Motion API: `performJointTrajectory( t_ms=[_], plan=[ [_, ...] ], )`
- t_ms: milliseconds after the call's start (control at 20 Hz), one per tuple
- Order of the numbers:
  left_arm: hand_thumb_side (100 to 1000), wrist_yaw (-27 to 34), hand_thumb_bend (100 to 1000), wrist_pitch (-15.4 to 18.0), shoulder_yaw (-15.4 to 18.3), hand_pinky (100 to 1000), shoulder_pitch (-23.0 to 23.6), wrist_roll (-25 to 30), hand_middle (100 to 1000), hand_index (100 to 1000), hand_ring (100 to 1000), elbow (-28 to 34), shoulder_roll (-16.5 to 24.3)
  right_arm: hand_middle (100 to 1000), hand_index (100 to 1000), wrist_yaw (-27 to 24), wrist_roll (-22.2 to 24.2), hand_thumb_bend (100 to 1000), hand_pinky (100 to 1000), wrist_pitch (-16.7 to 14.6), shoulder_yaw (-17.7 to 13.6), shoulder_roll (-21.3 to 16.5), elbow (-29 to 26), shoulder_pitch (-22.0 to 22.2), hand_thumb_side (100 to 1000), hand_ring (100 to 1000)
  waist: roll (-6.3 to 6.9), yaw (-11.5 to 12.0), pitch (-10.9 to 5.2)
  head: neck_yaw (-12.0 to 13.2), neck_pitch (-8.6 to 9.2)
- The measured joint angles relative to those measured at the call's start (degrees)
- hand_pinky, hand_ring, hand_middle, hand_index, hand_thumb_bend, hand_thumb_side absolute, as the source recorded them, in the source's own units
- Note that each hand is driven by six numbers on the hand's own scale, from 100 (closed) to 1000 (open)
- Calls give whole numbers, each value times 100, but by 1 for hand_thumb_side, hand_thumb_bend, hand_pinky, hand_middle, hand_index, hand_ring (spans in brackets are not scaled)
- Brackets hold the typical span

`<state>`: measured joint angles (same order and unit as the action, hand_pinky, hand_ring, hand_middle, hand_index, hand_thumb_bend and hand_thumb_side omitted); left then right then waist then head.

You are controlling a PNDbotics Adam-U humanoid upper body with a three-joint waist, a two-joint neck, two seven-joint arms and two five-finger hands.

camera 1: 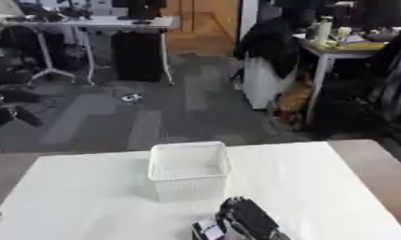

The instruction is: Pick up objects on the table and place them in the box.

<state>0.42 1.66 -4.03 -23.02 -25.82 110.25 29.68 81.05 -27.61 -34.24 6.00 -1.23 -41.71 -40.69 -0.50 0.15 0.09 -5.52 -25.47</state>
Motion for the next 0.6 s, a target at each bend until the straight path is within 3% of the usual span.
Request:
performJointTrajectory(
  t_ms=[50, 100, 200, 250, 300, 450, 600],
  plan=[
    [1000, 0, 254, 0, 0, 377, 0, 0, 680, 871, 604, 0, 0, 252, 440, 3, 1, 771, 100, 11, -2, 7, 0, 0, 991, 206, 0, 0, 0, 0, 8],
    [1000, 0, 254, 0, 0, 377, 0, 1, 680, 871, 603, 0, 0, 315, 491, 21, -4, 770, 100, 39, -5, 17, 0, 1, 1000, 271, 0, 0, 0, 0, 10],
    [1000, 0, 255, -3, 0, 376, 0, 6, 680, 871, 603, 0, 0, 426, 579, 93, -11, 747, 290, 143, -8, 35, 4, 2, 1000, 391, 0, 0, 0, 0, 12],
    [1000, 0, 255, -9, -1, 376, 0, 12, 680, 871, 603, 0, 0, 502, 648, 156, 7, 742, 489, 227, -8, 42, 18, 2, 1000, 486, 0, 0, 0, 0, 13],
    [1000, 0, 255, -11, -1, 376, 0, 16, 680, 871, 603, 0, 0, 540, 674, 231, 45, 715, 580, 332, -8, 43, 36, 3, 1000, 536, 0, 0, 0, 0, 13],
    [1000, 0, 254, -17, -1, 376, 0, 28, 680, 871, 603, 0, 0, 602, 731, 464, 270, 706, 719, 772, -2, 70, 69, 31, 1000, 612, 0, 1, 0, 0, 15],
    [1000, 0, 254, -9, -1, 377, -1, 39, 680, 872, 604, 0, 0, 657, 766, 630, 449, 696, 774, 1127, 43, 163, 40, 93, 1000, 659, 0, 5, 0, 0, 18]
  ],
)
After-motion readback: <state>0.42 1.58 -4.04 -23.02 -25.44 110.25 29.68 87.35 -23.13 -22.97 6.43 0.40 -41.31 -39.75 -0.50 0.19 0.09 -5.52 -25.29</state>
